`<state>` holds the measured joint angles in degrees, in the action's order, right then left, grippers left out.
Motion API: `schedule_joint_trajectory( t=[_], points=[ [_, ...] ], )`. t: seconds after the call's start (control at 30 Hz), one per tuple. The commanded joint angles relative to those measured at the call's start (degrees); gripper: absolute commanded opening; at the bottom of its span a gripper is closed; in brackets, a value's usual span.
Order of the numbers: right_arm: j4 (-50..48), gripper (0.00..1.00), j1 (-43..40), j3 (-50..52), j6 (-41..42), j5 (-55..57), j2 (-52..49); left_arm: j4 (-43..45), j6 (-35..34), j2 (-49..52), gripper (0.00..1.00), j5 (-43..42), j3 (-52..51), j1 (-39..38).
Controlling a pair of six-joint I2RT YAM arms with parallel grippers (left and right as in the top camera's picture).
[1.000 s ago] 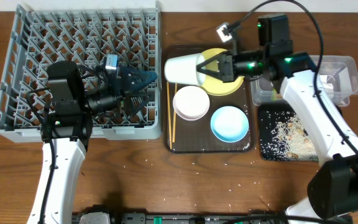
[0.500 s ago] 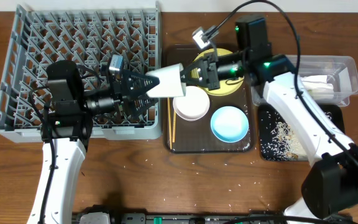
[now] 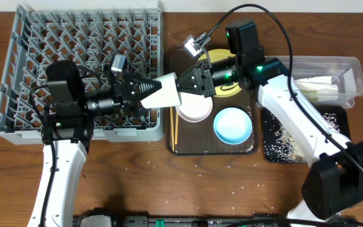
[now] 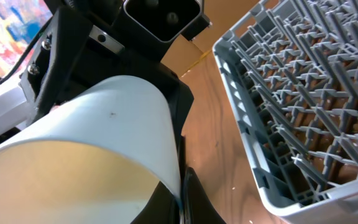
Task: Sort waste into correct bins and load items into the dishwasher
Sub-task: 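Carry the cream cup left and hand it to the left gripper, then lower the cream cup into the dish rack with the left gripper and release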
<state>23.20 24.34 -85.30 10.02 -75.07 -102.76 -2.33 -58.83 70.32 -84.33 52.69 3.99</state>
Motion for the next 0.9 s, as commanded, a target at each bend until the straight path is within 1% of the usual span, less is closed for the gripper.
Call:
schedule_joint_trajectory(
  t=[0.0, 0.13, 0.17, 0.2, 0.27, 0.33, 0.4, 0.43, 0.47, 0.5, 0.67, 0.73, 0.83, 0.87],
  points=[
    [0.2, 0.01, 0.7, -0.1, -0.5, -4.1, -3.0, 1.6, 0.7, 0.0, 0.73, -2.3, 1.2, 0.2],
    [0.2, 0.01, 0.7, -0.1, -0.4, -5.0, -4.0, 1.6, 0.7, 0.0, 0.66, -2.3, 1.2, 0.2],
    [0.1, 0.01, 0.7, -0.1, -0.5, -4.9, -4.0, 1.6, 0.7, 0.0, 0.62, -2.3, 1.2, 0.2],
    [-0.7, 0.01, 0.7, -0.1, -0.4, -4.9, -4.0, 1.6, 0.7, 0.0, 0.54, -2.2, 1.2, 0.2],
    [-1.7, 0.13, 0.7, -0.1, 0.5, -4.9, -4.0, 1.6, 0.7, 0.0, 0.45, -2.2, 1.2, 0.2],
    [-2.9, 0.34, 0.5, -0.1, 0.7, -4.9, -4.0, 1.6, 2.2, 0.0, 0.39, -2.1, 1.2, 0.2],
    [-3.7, 0.46, 0.0, -0.1, 0.9, -4.9, -4.0, 1.6, 3.3, 0.0, 0.33, -2.1, 1.2, 0.2],
    [-3.9, 0.52, -0.3, -0.1, 0.9, -4.7, -4.0, 1.6, 3.7, 0.0, 0.32, -2.0, 1.2, 0.2],
    [-3.9, 0.61, -0.8, -0.1, 1.5, -3.5, -4.0, 1.6, 4.0, 0.0, 0.31, -2.0, 1.2, 0.2],
    [-3.5, 0.64, -1.4, -0.1, 2.8, -1.6, -4.0, 1.6, 4.2, 0.0, 0.31, -1.7, 1.2, 0.3],
    [0.3, 0.74, -4.7, -0.1, 3.5, 12.4, -4.0, 1.6, 4.6, 0.0, 0.31, -0.4, 1.2, 1.6],
    [2.3, 0.76, -6.0, -0.1, 3.4, 17.6, -4.0, 1.6, 5.8, 0.0, 0.3, 1.4, 1.2, 2.5],
    [4.6, 0.81, -7.6, -0.1, 3.2, 22.6, -3.8, 1.6, 6.4, 0.0, 0.3, 7.0, 1.2, 3.1],
    [5.3, 0.82, -8.0, -0.1, 3.1, 24.3, -3.6, 1.5, 6.3, 0.0, 0.28, 9.5, 1.2, 3.1]
  ],
)
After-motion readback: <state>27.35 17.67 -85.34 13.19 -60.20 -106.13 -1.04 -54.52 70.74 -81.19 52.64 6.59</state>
